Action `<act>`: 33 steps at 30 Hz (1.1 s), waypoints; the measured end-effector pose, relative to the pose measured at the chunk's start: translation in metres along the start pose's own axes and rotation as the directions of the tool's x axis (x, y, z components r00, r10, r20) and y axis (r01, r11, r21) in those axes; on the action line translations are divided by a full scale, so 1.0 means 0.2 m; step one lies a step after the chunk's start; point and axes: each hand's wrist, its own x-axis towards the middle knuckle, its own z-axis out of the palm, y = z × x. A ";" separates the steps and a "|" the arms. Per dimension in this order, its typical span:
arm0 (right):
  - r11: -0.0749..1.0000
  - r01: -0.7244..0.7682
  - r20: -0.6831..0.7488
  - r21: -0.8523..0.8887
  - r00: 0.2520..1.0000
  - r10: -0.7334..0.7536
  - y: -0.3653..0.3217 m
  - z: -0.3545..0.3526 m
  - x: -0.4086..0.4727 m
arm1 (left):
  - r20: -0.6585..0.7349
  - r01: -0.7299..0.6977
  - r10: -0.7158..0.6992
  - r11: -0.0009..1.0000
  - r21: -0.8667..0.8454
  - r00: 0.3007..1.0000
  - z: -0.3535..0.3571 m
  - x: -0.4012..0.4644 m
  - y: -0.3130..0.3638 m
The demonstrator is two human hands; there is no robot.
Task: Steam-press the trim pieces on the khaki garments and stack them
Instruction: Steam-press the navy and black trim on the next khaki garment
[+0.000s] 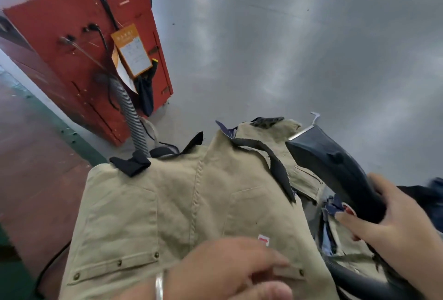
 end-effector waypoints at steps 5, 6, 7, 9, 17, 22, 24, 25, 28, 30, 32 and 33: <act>0.998 0.052 -0.053 -0.032 0.997 -0.053 -0.02 -0.01 -0.03 | -0.657 0.681 -0.395 0.688 0.252 0.642 -0.30 -0.43 -0.38; 0.998 0.052 -0.062 -0.036 0.997 -0.054 -0.04 -0.01 -0.04 | -0.671 0.825 -0.559 0.547 0.143 0.487 -0.32 -0.49 -0.44; 0.998 0.054 -0.068 -0.019 0.996 -0.055 -0.05 -0.01 -0.04 | -0.649 0.903 -0.676 0.427 0.040 0.349 -0.31 -0.57 -0.50; 0.999 0.053 -0.072 0.013 0.996 -0.052 -0.09 0.00 -0.03 | -0.547 0.933 -0.811 0.332 -0.140 0.206 -0.29 -0.68 -0.53; 0.961 0.263 0.092 -0.081 0.962 -0.256 -0.27 0.14 0.05 | -0.654 0.854 -0.708 0.489 -0.180 0.267 -0.18 -0.68 -0.41; 0.964 0.214 0.172 -0.159 0.967 -0.186 -0.17 0.18 0.11 | -0.623 0.867 -0.743 0.455 -0.202 0.245 -0.22 -0.81 -0.41; 0.977 0.137 0.152 -0.163 0.982 -0.112 0.03 0.18 0.19 | -0.613 0.878 -0.747 0.446 -0.177 0.256 -0.22 -0.81 -0.42; 0.981 0.111 0.129 -0.158 0.987 -0.091 0.16 0.18 0.24 | -0.612 0.897 -0.747 0.421 -0.133 0.260 -0.21 -0.80 -0.43; 0.983 0.130 0.116 -0.132 0.987 -0.115 0.45 0.22 0.36 | -0.658 0.961 -0.711 0.266 0.076 0.249 -0.23 -0.76 -0.43; 0.981 0.159 0.157 -0.114 0.978 -0.140 0.44 0.23 0.36 | -0.708 0.925 -0.611 0.338 0.172 0.355 -0.25 -0.70 -0.42; 0.986 0.114 0.168 -0.119 0.981 -0.094 0.25 0.22 0.30 | -0.714 0.808 -0.482 0.553 0.201 0.508 -0.25 -0.59 -0.37; 0.988 0.098 0.172 -0.116 0.982 -0.077 0.10 0.23 0.25 | -0.680 0.713 -0.430 0.672 0.199 0.594 -0.24 -0.52 -0.34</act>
